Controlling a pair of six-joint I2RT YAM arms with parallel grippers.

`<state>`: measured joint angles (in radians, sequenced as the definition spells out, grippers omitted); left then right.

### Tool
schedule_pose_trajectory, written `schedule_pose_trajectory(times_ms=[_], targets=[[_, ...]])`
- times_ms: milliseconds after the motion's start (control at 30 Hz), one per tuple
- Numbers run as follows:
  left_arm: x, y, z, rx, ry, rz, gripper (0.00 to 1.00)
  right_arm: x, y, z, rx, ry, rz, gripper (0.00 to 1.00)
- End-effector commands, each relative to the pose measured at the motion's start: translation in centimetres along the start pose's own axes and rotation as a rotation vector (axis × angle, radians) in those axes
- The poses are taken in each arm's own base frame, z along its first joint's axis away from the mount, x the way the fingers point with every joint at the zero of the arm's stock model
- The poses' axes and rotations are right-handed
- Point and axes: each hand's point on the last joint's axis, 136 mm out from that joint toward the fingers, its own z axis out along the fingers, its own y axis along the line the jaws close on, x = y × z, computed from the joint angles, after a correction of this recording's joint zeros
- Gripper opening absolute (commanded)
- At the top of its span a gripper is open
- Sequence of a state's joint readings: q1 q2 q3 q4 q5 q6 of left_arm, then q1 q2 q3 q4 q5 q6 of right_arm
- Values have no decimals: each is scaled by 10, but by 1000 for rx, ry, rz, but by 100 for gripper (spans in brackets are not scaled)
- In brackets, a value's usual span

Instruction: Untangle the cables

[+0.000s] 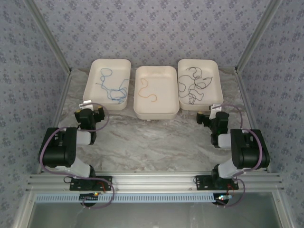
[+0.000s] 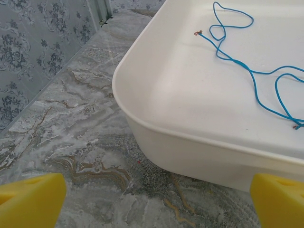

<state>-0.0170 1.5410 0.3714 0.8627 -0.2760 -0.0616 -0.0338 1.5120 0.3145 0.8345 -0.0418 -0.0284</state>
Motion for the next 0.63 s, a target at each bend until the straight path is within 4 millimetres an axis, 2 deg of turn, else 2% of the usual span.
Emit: schedule_pose_trajectory(times_ms=[0, 600], targets=[[-10, -2, 1, 12, -22, -17, 99, -26, -10, 9, 52, -42, 0, 100], [-9, -2, 1, 12, -22, -18, 99, -25, -14, 9, 74, -39, 11, 100]])
